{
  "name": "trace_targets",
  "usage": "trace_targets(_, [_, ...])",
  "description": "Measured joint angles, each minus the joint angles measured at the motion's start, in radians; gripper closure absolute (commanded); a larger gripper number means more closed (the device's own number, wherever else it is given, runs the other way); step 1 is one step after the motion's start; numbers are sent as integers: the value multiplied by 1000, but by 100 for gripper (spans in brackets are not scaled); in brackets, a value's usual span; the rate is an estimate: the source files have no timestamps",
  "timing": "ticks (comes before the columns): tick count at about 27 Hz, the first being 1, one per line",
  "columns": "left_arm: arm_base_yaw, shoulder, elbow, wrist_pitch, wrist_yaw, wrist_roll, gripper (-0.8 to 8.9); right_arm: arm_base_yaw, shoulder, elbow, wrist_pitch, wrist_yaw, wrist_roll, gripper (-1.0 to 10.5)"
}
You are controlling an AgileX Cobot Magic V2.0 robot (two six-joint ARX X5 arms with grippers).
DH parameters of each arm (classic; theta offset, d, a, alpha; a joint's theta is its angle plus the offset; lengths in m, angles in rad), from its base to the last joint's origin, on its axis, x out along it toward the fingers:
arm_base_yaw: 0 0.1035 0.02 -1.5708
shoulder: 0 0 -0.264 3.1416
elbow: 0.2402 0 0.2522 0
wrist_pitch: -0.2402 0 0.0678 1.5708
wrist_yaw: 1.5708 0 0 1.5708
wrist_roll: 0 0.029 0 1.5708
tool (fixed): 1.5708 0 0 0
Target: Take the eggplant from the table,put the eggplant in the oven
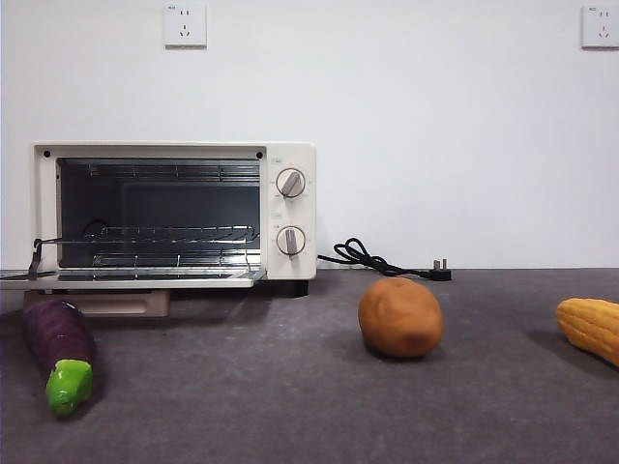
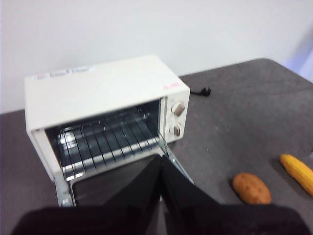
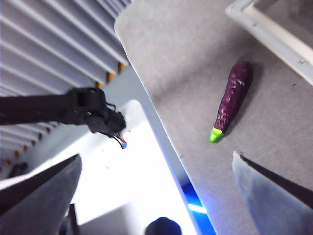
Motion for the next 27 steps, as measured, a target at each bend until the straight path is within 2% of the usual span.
trace_targets(7, [0,14,0,-58,0,0,819,148,176,0,51,133,3,318])
trace_targets(12, [0,18,0,-58,0,1,819,221,307,0,102,259,35,320])
trace_targets(19, [0,18,0,-58,0,8,819,278,479,0,261,359,116,321])
trace_targets(27, [0,18,0,-58,0,8,819,298,597,0,310,457,186,322])
